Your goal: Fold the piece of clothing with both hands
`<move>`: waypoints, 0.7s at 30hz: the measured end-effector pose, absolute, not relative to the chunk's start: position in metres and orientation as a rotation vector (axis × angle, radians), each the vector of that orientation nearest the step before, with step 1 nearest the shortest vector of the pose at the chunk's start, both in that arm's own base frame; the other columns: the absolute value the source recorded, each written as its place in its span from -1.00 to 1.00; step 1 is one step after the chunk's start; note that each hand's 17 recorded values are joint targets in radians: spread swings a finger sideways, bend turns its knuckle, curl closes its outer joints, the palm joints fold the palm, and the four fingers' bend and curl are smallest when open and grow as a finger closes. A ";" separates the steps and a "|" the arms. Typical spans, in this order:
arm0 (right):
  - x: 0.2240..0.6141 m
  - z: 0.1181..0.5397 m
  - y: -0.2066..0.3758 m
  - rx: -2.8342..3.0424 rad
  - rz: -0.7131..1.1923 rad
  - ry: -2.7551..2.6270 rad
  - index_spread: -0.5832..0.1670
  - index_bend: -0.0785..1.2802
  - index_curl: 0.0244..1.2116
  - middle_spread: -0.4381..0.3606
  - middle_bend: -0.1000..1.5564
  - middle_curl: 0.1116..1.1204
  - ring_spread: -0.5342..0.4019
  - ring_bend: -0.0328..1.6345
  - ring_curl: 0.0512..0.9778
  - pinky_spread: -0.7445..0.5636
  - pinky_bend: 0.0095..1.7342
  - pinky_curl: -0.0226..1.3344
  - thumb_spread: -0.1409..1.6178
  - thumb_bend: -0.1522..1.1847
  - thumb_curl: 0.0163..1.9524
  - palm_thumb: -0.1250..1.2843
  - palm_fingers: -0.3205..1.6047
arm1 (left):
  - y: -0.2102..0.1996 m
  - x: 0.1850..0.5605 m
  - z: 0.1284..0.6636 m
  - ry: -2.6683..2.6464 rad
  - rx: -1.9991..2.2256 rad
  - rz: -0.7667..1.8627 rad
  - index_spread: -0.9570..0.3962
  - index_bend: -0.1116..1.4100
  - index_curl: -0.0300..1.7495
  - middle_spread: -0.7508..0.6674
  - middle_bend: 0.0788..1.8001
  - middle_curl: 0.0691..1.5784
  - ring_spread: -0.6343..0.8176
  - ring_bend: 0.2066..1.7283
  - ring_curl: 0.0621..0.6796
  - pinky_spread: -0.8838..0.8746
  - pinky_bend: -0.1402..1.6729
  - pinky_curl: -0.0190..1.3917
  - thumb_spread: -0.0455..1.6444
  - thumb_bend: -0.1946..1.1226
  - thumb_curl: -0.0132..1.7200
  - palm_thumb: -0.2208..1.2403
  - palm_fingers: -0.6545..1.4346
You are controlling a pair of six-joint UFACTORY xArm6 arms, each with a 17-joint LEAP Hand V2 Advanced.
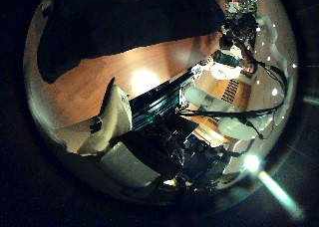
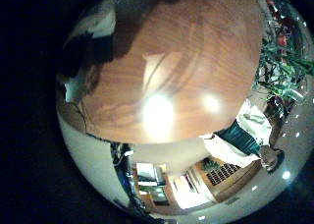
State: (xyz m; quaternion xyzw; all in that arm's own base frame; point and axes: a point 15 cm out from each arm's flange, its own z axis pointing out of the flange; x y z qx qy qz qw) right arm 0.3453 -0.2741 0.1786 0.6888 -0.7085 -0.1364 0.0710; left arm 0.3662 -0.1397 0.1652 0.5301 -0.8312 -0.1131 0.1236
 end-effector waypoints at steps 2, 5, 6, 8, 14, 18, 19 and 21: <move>0.344 0.192 -0.274 2.090 -0.391 -2.135 -0.22 0.67 0.48 -0.21 0.73 0.32 -0.29 0.74 0.33 -0.15 0.43 0.38 0.47 -0.74 -0.38 0.68 0.45 | -0.142 0.365 0.155 -2.416 1.557 -0.322 0.37 -0.61 -0.51 0.42 -0.89 -0.72 0.33 -0.43 -0.42 0.46 -0.46 -0.45 0.58 -0.72 -0.50 0.04 -0.27; 0.350 0.210 -0.263 2.129 -0.362 -2.138 -0.20 0.67 0.48 -0.20 0.73 0.32 -0.29 0.74 0.34 -0.14 0.42 0.42 0.47 -0.76 -0.36 0.69 0.45 | -0.141 0.365 0.157 -2.418 1.566 -0.312 0.37 -0.61 -0.52 0.41 -0.89 -0.72 0.32 -0.43 -0.42 0.46 -0.46 -0.46 0.58 -0.72 -0.49 0.05 -0.27; 0.351 0.217 -0.257 2.143 -0.357 -2.143 -0.20 0.67 0.48 -0.20 0.73 0.31 -0.29 0.74 0.35 -0.14 0.41 0.43 0.47 -0.76 -0.35 0.69 0.45 | -0.141 0.365 0.159 -2.422 1.567 -0.306 0.37 -0.61 -0.52 0.41 -0.89 -0.72 0.32 -0.43 -0.42 0.46 -0.46 -0.46 0.59 -0.72 -0.49 0.05 -0.27; 0.353 0.226 -0.247 2.168 -0.369 -2.147 -0.19 0.68 0.48 -0.20 0.73 0.31 -0.29 0.73 0.36 -0.14 0.41 0.45 0.47 -0.78 -0.34 0.69 0.46 | -0.141 0.366 0.167 -2.432 1.573 -0.290 0.37 -0.61 -0.52 0.40 -0.89 -0.72 0.32 -0.43 -0.43 0.45 -0.46 -0.46 0.59 -0.72 -0.49 0.05 -0.27; 0.364 0.264 -0.197 2.277 -0.401 -2.120 -0.17 0.69 0.48 -0.19 0.74 0.30 -0.29 0.72 0.38 -0.13 0.38 0.52 0.46 -0.78 -0.30 0.71 0.47 | -0.131 0.364 0.205 -2.452 1.601 -0.237 0.37 -0.61 -0.52 0.40 -0.89 -0.72 0.31 -0.44 -0.43 0.46 -0.46 -0.47 0.58 -0.72 -0.50 0.05 -0.26; 0.378 0.306 -0.155 2.397 -0.332 -2.056 -0.15 0.70 0.48 -0.19 0.75 0.30 -0.29 0.72 0.40 -0.12 0.37 0.55 0.45 -0.78 -0.28 0.72 0.48 | -0.107 0.361 0.230 -2.427 1.655 -0.203 0.37 -0.61 -0.52 0.40 -0.89 -0.72 0.30 -0.44 -0.43 0.45 -0.45 -0.47 0.58 -0.72 -0.50 0.04 -0.26; 0.381 0.316 -0.139 2.439 -0.318 -2.027 -0.15 0.70 0.48 -0.19 0.75 0.30 -0.29 0.72 0.40 -0.12 0.36 0.56 0.45 -0.78 -0.27 0.72 0.48 | -0.098 0.362 0.234 -2.418 1.672 -0.195 0.37 -0.61 -0.52 0.40 -0.89 -0.72 0.30 -0.44 -0.43 0.45 -0.45 -0.47 0.58 -0.72 -0.50 0.04 -0.26; 0.387 0.332 -0.108 2.519 -0.293 -1.966 -0.15 0.71 0.48 -0.19 0.75 0.29 -0.29 0.72 0.40 -0.12 0.36 0.58 0.44 -0.78 -0.26 0.71 0.48 | -0.085 0.361 0.241 -2.402 1.701 -0.179 0.37 -0.61 -0.52 0.40 -0.90 -0.72 0.31 -0.43 -0.43 0.45 -0.45 -0.47 0.57 -0.72 -0.50 0.03 -0.26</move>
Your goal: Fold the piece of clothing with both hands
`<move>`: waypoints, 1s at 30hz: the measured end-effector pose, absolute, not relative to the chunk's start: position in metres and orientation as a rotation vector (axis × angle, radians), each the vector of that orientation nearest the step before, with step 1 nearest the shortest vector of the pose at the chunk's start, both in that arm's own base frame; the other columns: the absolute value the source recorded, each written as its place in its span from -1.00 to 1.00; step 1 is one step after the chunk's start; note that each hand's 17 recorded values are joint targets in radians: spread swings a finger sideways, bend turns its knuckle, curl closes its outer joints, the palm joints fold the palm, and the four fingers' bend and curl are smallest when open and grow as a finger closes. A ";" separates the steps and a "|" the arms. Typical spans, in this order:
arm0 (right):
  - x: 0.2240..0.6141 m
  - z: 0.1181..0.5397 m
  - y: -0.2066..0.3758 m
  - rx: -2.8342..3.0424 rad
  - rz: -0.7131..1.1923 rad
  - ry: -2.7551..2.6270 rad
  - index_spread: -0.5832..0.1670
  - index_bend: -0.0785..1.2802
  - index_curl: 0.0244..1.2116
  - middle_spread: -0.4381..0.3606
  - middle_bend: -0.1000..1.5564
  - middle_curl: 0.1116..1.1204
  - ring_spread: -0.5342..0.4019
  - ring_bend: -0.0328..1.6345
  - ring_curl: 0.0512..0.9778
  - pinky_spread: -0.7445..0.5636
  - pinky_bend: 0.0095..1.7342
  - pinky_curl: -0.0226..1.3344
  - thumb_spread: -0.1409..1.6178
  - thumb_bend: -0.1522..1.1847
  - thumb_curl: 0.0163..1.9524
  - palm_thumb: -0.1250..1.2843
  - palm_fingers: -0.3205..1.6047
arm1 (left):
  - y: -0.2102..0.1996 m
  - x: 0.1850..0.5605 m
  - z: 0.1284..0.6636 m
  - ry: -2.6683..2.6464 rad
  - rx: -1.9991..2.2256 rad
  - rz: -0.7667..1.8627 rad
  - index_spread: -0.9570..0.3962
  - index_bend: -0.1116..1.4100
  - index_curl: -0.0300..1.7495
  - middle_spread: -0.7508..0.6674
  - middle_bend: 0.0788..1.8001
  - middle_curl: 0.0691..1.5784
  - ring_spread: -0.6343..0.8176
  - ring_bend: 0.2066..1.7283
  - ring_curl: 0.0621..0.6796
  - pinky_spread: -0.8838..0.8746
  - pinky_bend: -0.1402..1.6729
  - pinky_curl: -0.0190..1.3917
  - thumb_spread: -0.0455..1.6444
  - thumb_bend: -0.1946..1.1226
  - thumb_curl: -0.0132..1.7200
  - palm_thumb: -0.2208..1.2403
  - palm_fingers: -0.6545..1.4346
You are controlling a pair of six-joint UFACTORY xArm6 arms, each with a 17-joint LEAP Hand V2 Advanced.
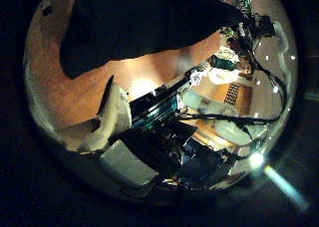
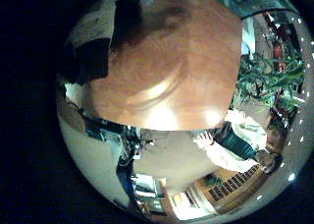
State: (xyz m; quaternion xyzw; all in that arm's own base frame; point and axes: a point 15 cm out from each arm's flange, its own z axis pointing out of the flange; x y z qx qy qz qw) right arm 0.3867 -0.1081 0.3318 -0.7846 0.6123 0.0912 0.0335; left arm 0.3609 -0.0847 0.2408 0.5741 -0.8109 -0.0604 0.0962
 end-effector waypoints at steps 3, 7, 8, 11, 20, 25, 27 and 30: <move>0.395 0.352 -0.055 -2.482 0.238 1.747 -0.13 0.72 0.47 -0.18 0.75 0.28 -0.28 0.72 0.41 -0.12 0.34 0.60 0.43 -0.78 -0.24 0.72 0.50 | -0.063 0.360 0.243 -2.374 1.747 -0.174 0.37 -0.60 -0.52 0.40 -0.90 -0.72 0.30 -0.42 -0.43 0.44 -0.44 -0.47 0.57 -0.72 -0.50 0.03 -0.26; 0.402 0.367 0.024 -2.586 0.210 1.581 -0.12 0.73 0.46 -0.18 0.77 0.27 -0.28 0.72 0.41 -0.12 0.33 0.63 0.42 -0.78 -0.22 0.71 0.50 | -0.027 0.354 0.243 -2.314 1.816 -0.165 0.36 -0.60 -0.52 0.40 -0.90 -0.73 0.29 -0.42 -0.43 0.43 -0.44 -0.47 0.57 -0.72 -0.50 0.03 -0.25; 0.402 0.368 0.044 -2.611 0.214 1.546 -0.12 0.73 0.46 -0.18 0.77 0.27 -0.28 0.72 0.41 -0.13 0.32 0.64 0.41 -0.79 -0.22 0.70 0.50 | -0.018 0.351 0.243 -2.299 1.833 -0.162 0.36 -0.60 -0.52 0.40 -0.90 -0.73 0.29 -0.42 -0.43 0.43 -0.44 -0.47 0.57 -0.72 -0.50 0.03 -0.25; 0.404 0.355 0.108 -2.702 0.245 1.430 -0.11 0.75 0.45 -0.18 0.77 0.26 -0.28 0.72 0.42 -0.13 0.31 0.65 0.41 -0.79 -0.20 0.69 0.51 | 0.001 0.341 0.241 -2.263 1.867 -0.155 0.36 -0.60 -0.51 0.40 -0.90 -0.73 0.28 -0.42 -0.44 0.43 -0.44 -0.48 0.57 -0.72 -0.49 0.04 -0.25; 0.454 0.275 0.222 -2.847 0.335 1.298 -0.14 0.57 0.38 -0.18 0.71 0.19 -0.27 0.67 0.36 -0.19 0.26 0.60 0.45 -0.85 -0.25 0.35 0.43 | 0.024 0.311 0.252 -2.220 1.934 -0.141 0.36 -0.60 -0.50 0.39 -0.90 -0.74 0.28 -0.43 -0.45 0.43 -0.44 -0.48 0.56 -0.72 -0.49 0.06 -0.24; 0.468 0.263 0.233 -2.858 0.341 1.277 -0.35 -0.20 0.22 -0.29 0.23 0.00 -0.37 0.64 0.33 -0.37 0.32 0.49 0.52 -0.81 -0.33 0.16 -0.43 | 0.030 0.300 0.259 -2.219 1.965 -0.133 0.36 -0.60 -0.49 0.38 -0.90 -0.74 0.28 -0.42 -0.45 0.43 -0.44 -0.49 0.56 -0.72 -0.48 0.09 -0.23; 0.472 0.269 0.227 -2.835 0.337 1.295 -0.48 -0.33 0.04 -0.32 0.03 -0.16 -0.35 0.54 0.19 -0.27 0.25 0.42 0.54 -0.80 -0.36 0.14 -0.62 | 0.035 0.299 0.262 -2.212 1.986 -0.132 0.36 -0.60 -0.49 0.38 -0.90 -0.74 0.28 -0.42 -0.45 0.43 -0.44 -0.49 0.55 -0.72 -0.48 0.09 -0.23; 0.479 0.284 0.207 -2.797 0.315 1.314 -0.59 -0.47 -0.15 -0.36 -0.20 -0.34 -0.31 0.37 0.00 -0.11 0.22 0.35 0.56 -0.80 -0.39 0.13 -0.72 | 0.035 0.299 0.263 -2.207 1.992 -0.130 0.36 -0.60 -0.49 0.38 -0.89 -0.74 0.27 -0.42 -0.45 0.42 -0.44 -0.49 0.54 -0.72 -0.47 0.09 -0.22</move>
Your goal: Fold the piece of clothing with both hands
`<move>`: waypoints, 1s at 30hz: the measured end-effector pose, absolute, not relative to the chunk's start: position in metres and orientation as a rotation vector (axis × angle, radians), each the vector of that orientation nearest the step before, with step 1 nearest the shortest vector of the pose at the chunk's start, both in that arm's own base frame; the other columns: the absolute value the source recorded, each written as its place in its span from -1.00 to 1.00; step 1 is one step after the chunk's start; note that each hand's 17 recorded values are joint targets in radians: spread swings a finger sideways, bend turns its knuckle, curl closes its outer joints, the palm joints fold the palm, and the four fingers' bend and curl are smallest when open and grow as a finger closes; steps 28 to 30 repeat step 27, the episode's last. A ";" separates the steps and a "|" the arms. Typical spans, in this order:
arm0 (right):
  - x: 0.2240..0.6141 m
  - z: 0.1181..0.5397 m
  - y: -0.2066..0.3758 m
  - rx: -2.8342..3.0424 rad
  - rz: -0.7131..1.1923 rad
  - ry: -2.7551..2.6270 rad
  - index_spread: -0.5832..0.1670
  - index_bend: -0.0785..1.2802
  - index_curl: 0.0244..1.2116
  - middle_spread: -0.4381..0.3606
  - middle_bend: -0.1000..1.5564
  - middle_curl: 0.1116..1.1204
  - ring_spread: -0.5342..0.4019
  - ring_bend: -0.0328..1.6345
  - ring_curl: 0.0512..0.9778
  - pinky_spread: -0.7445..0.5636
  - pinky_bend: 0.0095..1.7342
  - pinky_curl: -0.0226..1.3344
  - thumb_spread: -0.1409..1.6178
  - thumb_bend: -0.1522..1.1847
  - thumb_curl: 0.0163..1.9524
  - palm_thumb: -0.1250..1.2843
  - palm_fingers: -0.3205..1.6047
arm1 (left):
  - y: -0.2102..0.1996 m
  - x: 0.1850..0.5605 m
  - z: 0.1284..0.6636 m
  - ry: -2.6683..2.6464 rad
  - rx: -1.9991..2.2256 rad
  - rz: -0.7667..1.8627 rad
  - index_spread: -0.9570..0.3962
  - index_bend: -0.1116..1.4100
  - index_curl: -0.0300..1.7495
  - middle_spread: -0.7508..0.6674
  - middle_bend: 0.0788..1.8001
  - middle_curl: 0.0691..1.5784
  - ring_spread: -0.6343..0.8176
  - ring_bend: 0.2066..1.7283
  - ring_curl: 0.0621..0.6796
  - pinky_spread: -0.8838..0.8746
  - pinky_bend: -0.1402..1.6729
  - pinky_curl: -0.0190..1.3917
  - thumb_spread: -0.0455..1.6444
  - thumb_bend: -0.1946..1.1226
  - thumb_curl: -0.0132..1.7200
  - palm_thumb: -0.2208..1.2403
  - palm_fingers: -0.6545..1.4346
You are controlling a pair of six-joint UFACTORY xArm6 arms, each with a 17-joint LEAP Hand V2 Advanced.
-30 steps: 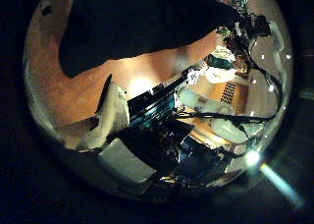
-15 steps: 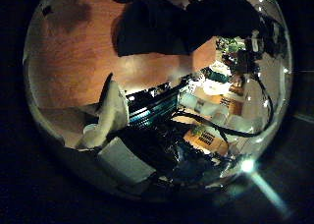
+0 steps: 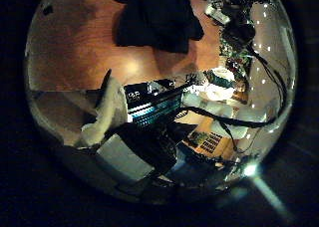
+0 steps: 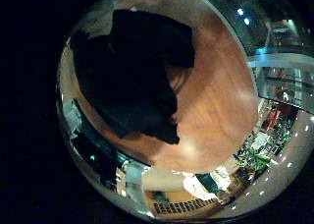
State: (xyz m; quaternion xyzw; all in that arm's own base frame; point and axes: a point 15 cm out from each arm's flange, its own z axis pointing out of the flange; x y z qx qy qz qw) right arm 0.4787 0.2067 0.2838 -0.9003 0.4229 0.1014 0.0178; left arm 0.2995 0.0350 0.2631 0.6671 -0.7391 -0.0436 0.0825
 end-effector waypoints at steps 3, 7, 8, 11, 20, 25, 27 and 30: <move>0.476 0.314 0.200 -2.746 0.294 1.264 -0.62 -0.53 -0.23 -0.38 -0.34 -0.42 -0.25 0.27 -0.12 0.04 0.16 0.29 0.57 -0.80 -0.42 0.13 -0.70 | 0.032 0.304 0.266 -2.213 1.995 -0.129 0.36 -0.60 -0.49 0.38 -0.90 -0.74 0.26 -0.42 -0.45 0.42 -0.44 -0.49 0.54 -0.72 -0.47 0.09 -0.22; 0.471 0.356 0.170 -2.655 0.268 1.269 -0.62 -0.58 -0.29 -0.38 -0.39 -0.47 -0.21 0.20 -0.21 0.17 0.10 0.22 0.56 -0.78 -0.44 0.17 -0.63 | 0.022 0.306 0.270 -2.224 1.985 -0.136 0.35 -0.60 -0.49 0.37 -0.89 -0.74 0.26 -0.41 -0.46 0.41 -0.44 -0.49 0.53 -0.72 -0.47 0.10 -0.21; 0.467 0.364 0.160 -2.642 0.267 1.284 -0.62 -0.58 -0.30 -0.38 -0.40 -0.47 -0.20 0.19 -0.23 0.20 0.07 0.20 0.56 -0.78 -0.44 0.19 -0.60 | 0.019 0.308 0.273 -2.228 1.985 -0.136 0.35 -0.60 -0.49 0.37 -0.89 -0.74 0.26 -0.41 -0.46 0.41 -0.44 -0.49 0.53 -0.72 -0.47 0.10 -0.21; 0.454 0.379 0.125 -2.611 0.301 1.362 -0.63 -0.50 -0.30 -0.42 -0.36 -0.47 -0.21 0.17 -0.28 0.27 -0.04 0.14 0.55 -0.78 -0.45 0.24 -0.46 | 0.007 0.312 0.277 -2.239 1.971 -0.145 0.35 -0.60 -0.49 0.38 -0.90 -0.74 0.26 -0.41 -0.47 0.41 -0.43 -0.49 0.53 -0.72 -0.47 0.10 -0.21; 0.383 0.442 0.068 -2.599 0.307 1.434 -0.64 -0.43 -0.27 -0.37 -0.27 -0.42 -0.30 0.19 -0.31 0.35 -0.25 0.03 0.57 -0.82 -0.50 0.17 -0.28 | -0.015 0.313 0.309 -2.176 1.939 -0.245 0.34 -0.60 -0.49 0.38 -0.90 -0.74 0.25 -0.40 -0.47 0.41 -0.42 -0.49 0.53 -0.74 -0.47 0.06 -0.22; 0.348 0.435 0.053 -2.642 0.338 1.495 -0.64 -0.45 -0.27 -0.33 -0.22 -0.40 -0.29 0.18 -0.34 0.36 -0.32 0.00 0.60 -0.81 -0.55 0.07 -0.24 | -0.021 0.302 0.321 -2.144 1.918 -0.284 0.34 -0.58 -0.48 0.39 -0.90 -0.74 0.26 -0.41 -0.48 0.41 -0.42 -0.49 0.54 -0.73 -0.48 0.05 -0.22; 0.342 0.436 0.046 -2.659 0.320 1.517 -0.65 -0.45 -0.27 -0.32 -0.23 -0.40 -0.29 0.19 -0.34 0.36 -0.33 -0.01 0.61 -0.81 -0.57 0.03 -0.23 | -0.024 0.297 0.322 -2.147 1.898 -0.293 0.34 -0.58 -0.48 0.39 -0.90 -0.74 0.26 -0.41 -0.48 0.41 -0.42 -0.49 0.54 -0.72 -0.48 0.04 -0.22; 0.342 0.436 0.046 -2.659 0.320 1.517 -0.65 -0.45 -0.27 -0.32 -0.23 -0.40 -0.29 0.19 -0.34 0.36 -0.33 -0.01 0.61 -0.81 -0.57 0.03 -0.23 | -0.024 0.297 0.322 -2.147 1.898 -0.293 0.34 -0.58 -0.48 0.39 -0.90 -0.74 0.26 -0.41 -0.48 0.41 -0.42 -0.49 0.54 -0.72 -0.48 0.04 -0.22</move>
